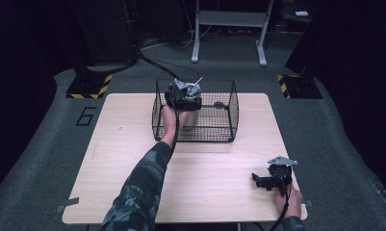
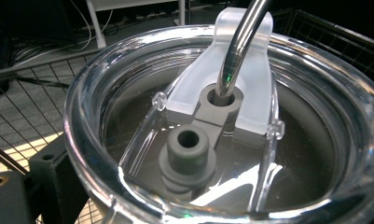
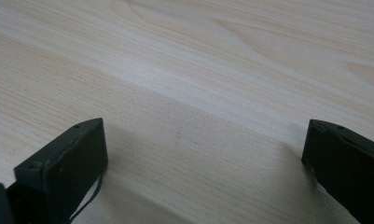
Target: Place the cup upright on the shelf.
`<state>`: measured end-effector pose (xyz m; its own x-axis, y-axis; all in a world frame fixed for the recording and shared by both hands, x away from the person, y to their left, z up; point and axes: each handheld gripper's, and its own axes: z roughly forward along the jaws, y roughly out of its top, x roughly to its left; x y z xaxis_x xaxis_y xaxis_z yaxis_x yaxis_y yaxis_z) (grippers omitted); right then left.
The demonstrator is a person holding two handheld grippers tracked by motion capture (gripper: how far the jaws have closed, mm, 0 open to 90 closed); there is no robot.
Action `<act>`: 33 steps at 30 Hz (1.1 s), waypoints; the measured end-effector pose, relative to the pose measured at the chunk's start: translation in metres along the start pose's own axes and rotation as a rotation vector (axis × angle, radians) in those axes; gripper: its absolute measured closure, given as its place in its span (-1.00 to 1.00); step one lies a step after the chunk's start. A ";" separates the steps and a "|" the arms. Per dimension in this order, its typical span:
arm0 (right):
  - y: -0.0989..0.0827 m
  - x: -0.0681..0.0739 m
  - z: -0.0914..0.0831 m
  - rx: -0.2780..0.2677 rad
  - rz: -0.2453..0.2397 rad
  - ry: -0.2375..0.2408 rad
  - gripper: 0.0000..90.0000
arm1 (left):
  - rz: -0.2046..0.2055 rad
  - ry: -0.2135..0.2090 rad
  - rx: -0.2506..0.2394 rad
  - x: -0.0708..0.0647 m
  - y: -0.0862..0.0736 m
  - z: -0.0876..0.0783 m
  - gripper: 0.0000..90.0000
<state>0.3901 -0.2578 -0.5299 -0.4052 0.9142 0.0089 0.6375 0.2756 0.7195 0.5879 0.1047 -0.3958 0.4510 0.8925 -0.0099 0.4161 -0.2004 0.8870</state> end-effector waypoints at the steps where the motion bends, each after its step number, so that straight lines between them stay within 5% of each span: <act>1: 0.000 0.000 0.000 0.000 0.000 0.000 -1.00 | -0.007 0.002 -0.001 -0.001 -0.001 0.001 -0.91; 17: 0.000 -0.001 0.000 0.006 -0.018 -0.002 -1.00 | 0.002 0.011 0.048 -0.011 -0.015 0.020 -0.91; 33: 0.000 -0.001 0.000 0.005 -0.019 -0.002 -1.00 | 0.009 -0.011 0.066 -0.007 -0.025 0.008 -0.92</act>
<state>0.3904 -0.2588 -0.5300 -0.4159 0.9094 -0.0067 0.6331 0.2948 0.7157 0.5811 0.1001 -0.4218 0.4638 0.8859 -0.0071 0.4631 -0.2355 0.8545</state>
